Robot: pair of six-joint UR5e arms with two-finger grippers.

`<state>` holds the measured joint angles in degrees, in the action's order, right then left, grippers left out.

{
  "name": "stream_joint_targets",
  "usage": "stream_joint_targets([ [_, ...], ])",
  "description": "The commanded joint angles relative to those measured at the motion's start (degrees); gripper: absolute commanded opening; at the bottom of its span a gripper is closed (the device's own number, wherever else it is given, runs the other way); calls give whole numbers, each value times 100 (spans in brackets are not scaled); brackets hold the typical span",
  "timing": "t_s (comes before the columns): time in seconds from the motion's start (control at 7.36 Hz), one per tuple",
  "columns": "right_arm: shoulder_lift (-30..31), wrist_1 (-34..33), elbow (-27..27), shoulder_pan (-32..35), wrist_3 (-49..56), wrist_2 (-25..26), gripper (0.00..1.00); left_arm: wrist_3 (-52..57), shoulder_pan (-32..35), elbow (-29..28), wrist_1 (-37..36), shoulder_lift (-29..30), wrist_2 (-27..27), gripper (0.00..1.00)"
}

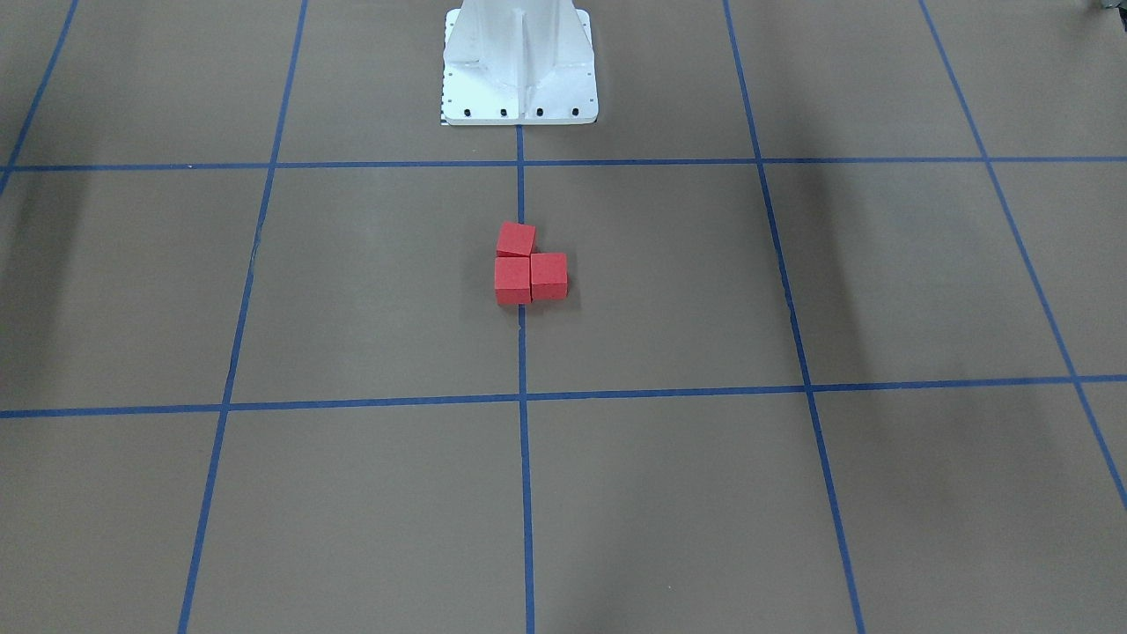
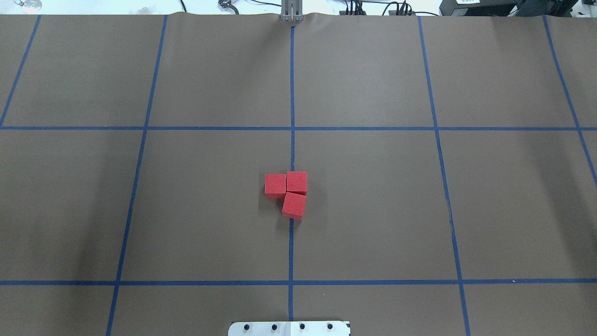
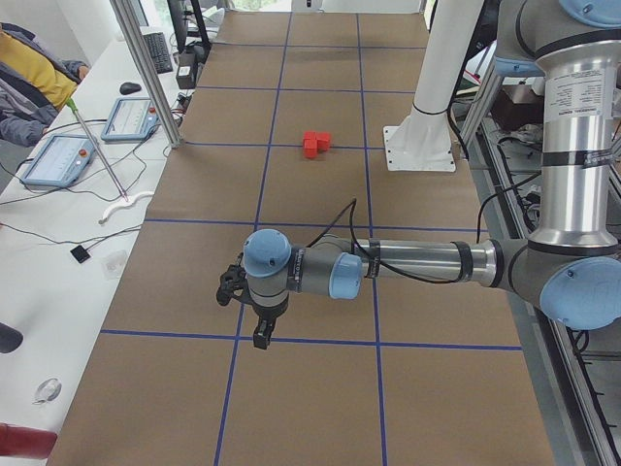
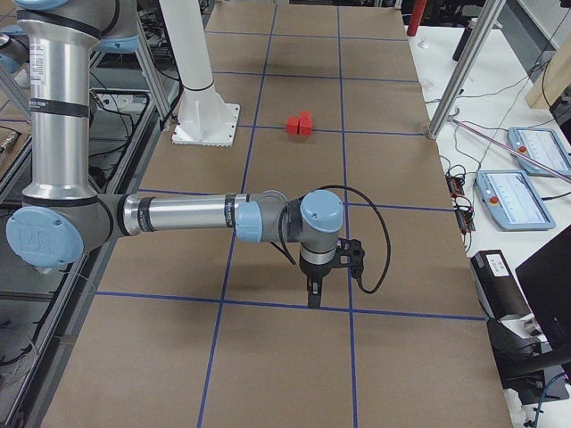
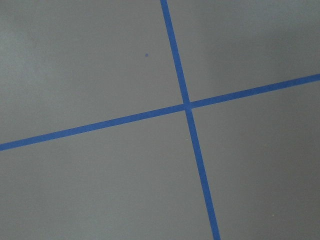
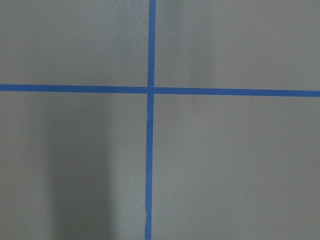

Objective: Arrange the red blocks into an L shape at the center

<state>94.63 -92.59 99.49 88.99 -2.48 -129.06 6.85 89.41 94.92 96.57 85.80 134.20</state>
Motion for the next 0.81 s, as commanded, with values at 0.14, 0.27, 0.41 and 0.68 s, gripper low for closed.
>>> stream_joint_targets([
  [0.14,29,12,-9,-4,2,13,99,1,-3,62,19,-11,10,100],
  [0.27,29,21,-9,-4,11,13,99,1,6,70,19,-11,10,100],
  [0.41,20,21,-9,-4,11,13,99,1,6,123,19,-28,1,100],
  [0.68,20,21,-9,-4,11,13,99,1,24,123,19,-20,1,100],
])
